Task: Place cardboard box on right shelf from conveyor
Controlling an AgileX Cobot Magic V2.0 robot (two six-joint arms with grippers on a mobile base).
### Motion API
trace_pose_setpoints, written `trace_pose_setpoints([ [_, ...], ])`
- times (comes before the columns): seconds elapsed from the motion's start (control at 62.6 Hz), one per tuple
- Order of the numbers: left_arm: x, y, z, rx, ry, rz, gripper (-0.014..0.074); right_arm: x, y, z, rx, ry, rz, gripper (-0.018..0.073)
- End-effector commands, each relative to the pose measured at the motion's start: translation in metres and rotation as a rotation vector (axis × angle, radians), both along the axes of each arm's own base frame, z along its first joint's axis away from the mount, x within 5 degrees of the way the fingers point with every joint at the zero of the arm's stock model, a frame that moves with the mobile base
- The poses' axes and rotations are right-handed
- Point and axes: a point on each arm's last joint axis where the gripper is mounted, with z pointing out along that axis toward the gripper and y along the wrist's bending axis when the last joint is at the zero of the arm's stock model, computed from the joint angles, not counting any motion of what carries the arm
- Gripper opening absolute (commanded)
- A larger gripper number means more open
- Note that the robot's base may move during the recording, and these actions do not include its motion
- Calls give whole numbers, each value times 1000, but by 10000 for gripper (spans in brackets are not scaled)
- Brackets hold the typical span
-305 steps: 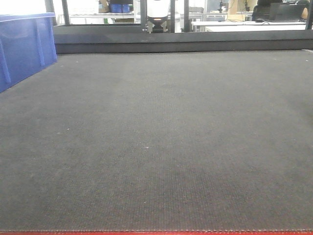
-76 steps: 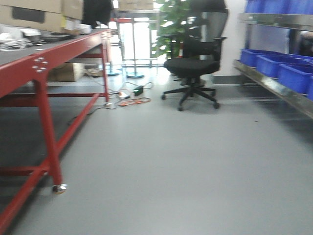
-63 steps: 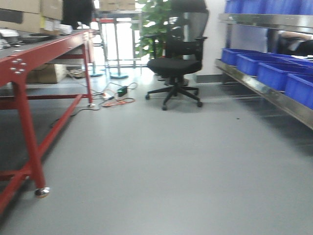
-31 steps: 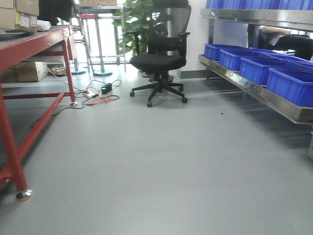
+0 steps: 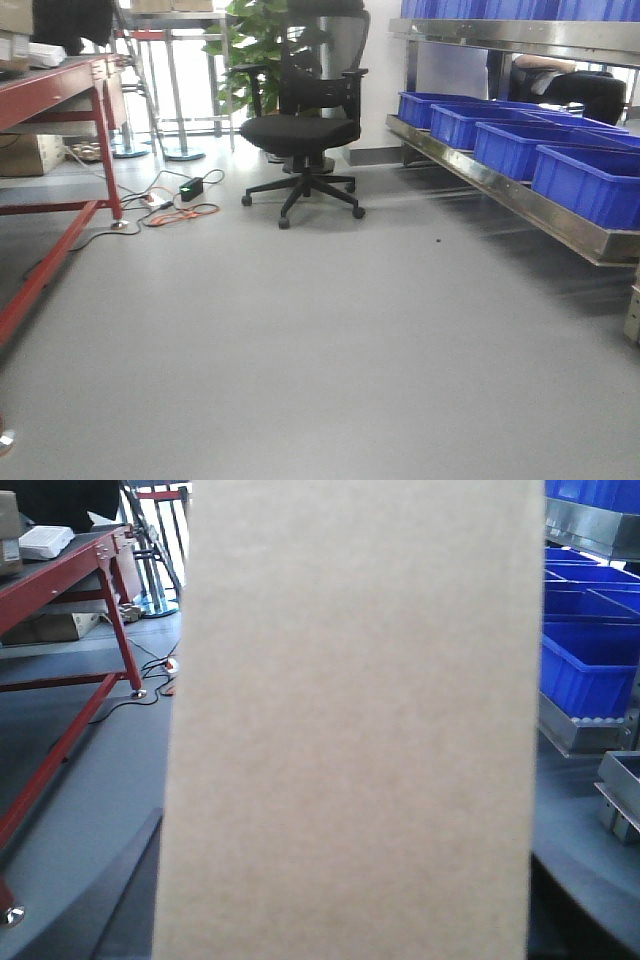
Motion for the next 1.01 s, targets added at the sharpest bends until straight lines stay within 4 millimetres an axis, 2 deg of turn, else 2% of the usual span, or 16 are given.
trace_pose_setpoints([
  [0.0, -1, 1, 10, -17, -106, 3, -119, 1, 1, 17, -10, -110, 4, 216],
  [0.99, -1, 1, 10, -17, -106, 3, -119, 1, 1, 17, -10, -110, 4, 216],
])
